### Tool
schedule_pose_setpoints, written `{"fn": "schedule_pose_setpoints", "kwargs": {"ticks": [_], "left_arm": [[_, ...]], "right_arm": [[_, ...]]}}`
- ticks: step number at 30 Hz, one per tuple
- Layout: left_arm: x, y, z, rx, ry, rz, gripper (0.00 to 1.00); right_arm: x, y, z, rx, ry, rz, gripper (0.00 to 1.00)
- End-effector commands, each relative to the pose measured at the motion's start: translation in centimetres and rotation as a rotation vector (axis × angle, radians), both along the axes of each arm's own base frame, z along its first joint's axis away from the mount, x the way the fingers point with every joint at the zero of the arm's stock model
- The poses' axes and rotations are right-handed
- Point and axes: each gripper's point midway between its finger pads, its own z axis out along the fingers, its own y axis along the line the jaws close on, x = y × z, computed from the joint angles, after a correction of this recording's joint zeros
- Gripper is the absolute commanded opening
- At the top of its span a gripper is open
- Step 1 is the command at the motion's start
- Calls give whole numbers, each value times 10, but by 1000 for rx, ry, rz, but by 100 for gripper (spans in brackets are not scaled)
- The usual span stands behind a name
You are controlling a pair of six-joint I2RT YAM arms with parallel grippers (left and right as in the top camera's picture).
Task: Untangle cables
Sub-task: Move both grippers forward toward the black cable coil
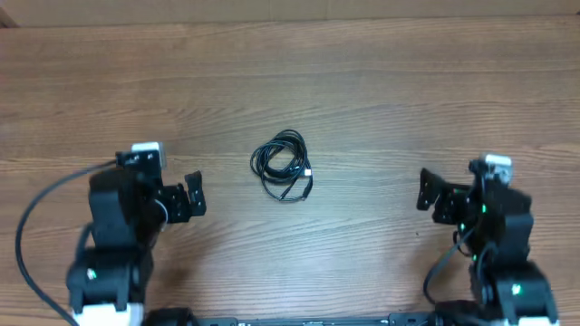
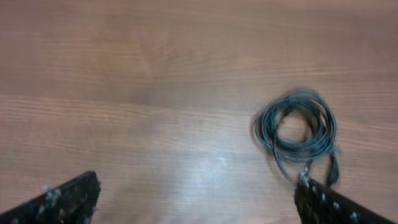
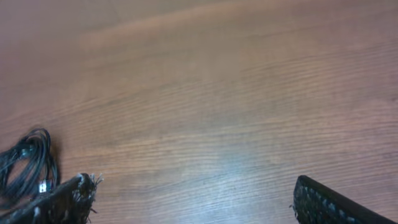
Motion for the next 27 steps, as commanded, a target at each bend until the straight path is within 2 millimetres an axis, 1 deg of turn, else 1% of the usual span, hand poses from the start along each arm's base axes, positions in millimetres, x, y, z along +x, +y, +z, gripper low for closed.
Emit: {"fn": "schedule_pose_setpoints", "kwargs": {"ticks": [1, 5, 8, 11, 16, 19, 22, 25, 27], "left_arm": [[6, -5, 21, -25, 46, -24, 100], [6, 3, 15, 3, 122, 11, 99], [11, 3, 7, -18, 150, 26, 99], [19, -1, 5, -42, 148, 15, 100], [48, -21, 21, -123, 39, -71, 100], [66, -31, 26, -121, -10, -104, 98], [82, -45, 20, -92, -19, -143, 98], [95, -61, 4, -28, -1, -199, 98], [102, -73, -11, 6, 22, -241, 98]], "right_arm": [[14, 11, 21, 32, 49, 44, 100], [24, 20, 25, 62, 148, 82, 100], [31, 24, 26, 75, 186, 96, 100], [36, 26, 23, 84, 205, 107, 100], [37, 30, 22, 98, 207, 122, 100], [37, 30, 23, 98, 205, 123, 100], [37, 30, 23, 98, 205, 122, 100], [37, 30, 23, 98, 206, 122, 100], [37, 30, 23, 100, 207, 124, 100]]}}
